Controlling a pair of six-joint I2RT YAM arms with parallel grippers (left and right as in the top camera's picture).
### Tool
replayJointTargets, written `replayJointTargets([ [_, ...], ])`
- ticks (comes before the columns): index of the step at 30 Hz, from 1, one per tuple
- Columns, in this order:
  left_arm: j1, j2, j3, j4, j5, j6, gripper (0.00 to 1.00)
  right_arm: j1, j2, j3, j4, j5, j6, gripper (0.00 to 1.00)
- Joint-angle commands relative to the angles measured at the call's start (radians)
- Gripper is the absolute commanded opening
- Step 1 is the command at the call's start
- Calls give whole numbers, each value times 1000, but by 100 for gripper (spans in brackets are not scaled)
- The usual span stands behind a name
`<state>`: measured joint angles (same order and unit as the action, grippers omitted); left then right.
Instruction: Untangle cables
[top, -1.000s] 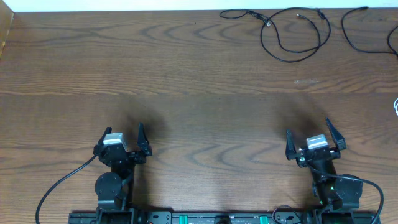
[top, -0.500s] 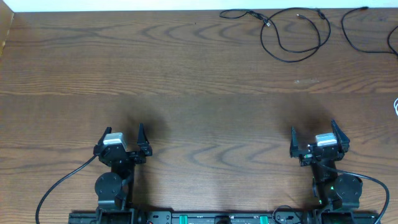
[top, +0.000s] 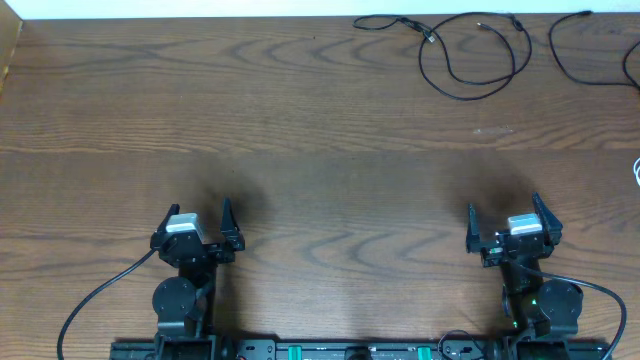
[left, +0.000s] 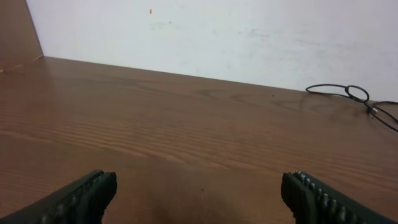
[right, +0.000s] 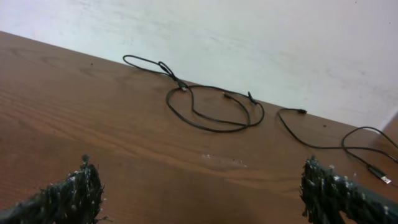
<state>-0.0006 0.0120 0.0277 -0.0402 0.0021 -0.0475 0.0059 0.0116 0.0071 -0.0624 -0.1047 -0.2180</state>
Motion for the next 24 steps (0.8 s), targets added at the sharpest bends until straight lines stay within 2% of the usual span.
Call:
replayJointTargets([
  [1, 5, -8, -24, -32, 9, 13, 92, 8, -6, -2, -3, -6, 15, 99],
  [24, 5, -8, -24, -32, 9, 13, 92, -31, -6, -2, -3, -6, 15, 99],
])
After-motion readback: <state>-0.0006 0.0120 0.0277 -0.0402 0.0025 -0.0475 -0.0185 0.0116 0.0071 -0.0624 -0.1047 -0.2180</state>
